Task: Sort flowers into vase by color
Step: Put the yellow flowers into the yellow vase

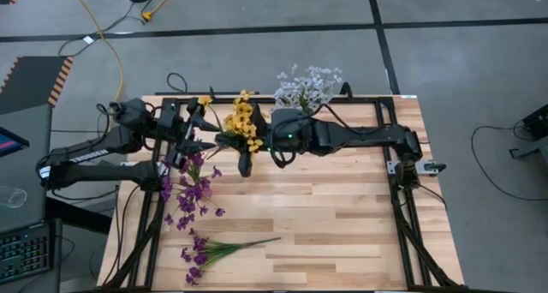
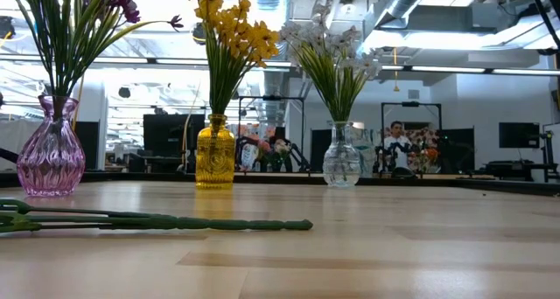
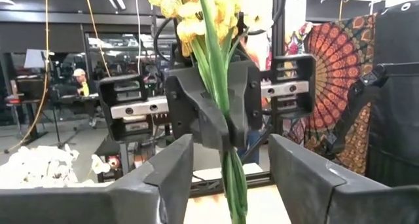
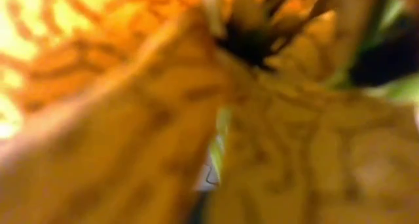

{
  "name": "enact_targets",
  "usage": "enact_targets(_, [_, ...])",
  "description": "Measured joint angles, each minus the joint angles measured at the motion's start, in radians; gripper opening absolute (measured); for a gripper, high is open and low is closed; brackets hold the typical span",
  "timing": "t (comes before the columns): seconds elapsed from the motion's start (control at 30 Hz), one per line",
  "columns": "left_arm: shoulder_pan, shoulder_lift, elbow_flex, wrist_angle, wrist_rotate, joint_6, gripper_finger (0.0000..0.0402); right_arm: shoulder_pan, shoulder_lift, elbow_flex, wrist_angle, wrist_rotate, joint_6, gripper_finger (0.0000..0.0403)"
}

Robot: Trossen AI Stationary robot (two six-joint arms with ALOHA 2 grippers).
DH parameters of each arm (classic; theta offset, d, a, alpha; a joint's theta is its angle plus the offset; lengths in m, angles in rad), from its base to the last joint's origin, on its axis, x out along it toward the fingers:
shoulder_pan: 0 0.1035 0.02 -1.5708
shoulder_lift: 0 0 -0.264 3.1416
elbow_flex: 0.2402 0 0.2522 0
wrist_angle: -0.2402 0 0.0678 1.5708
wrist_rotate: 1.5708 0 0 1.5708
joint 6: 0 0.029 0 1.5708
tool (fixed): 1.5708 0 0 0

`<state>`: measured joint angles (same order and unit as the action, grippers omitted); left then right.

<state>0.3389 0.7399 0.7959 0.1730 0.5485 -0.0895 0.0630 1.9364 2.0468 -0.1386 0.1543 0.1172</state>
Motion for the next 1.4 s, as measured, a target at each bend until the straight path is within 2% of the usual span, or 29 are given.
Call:
enact_targets(0.43, [0.000,0.124,0.003,0.001,0.001,-0.004,0.0192,-0.007,-0.003,0.146,-0.308,-0.001,0.042,0.0041])
enact_targets(0.6, [-0.021,0.191,0.055,-0.004,0.001,-0.004,0.0192,-0.016,-0.004,0.166,-0.398,-0.001,0.070,0.0041])
enact_targets(0.73, [-0.058,0.250,0.110,-0.008,0.002,-0.004,0.0192,-0.026,-0.004,0.169,-0.419,-0.033,0.094,0.0042])
enact_targets(0.93, [-0.092,0.320,0.175,-0.103,0.002,0.007,0.0192,-0.028,-0.004,0.170,-0.423,-0.083,0.096,0.0042])
enact_targets(1.1, [-0.101,0.343,0.216,-0.180,-0.039,0.023,0.0192,-0.025,-0.004,0.170,-0.462,-0.114,0.096,0.0042])
enact_targets(1.23, [-0.103,0.338,0.219,-0.211,-0.039,0.058,0.0178,-0.024,-0.004,0.170,-0.474,-0.130,0.095,0.0042])
enact_targets(1.4, [-0.103,0.333,0.219,-0.215,-0.038,0.055,0.0134,-0.024,-0.004,0.170,-0.478,-0.130,0.094,0.0042])
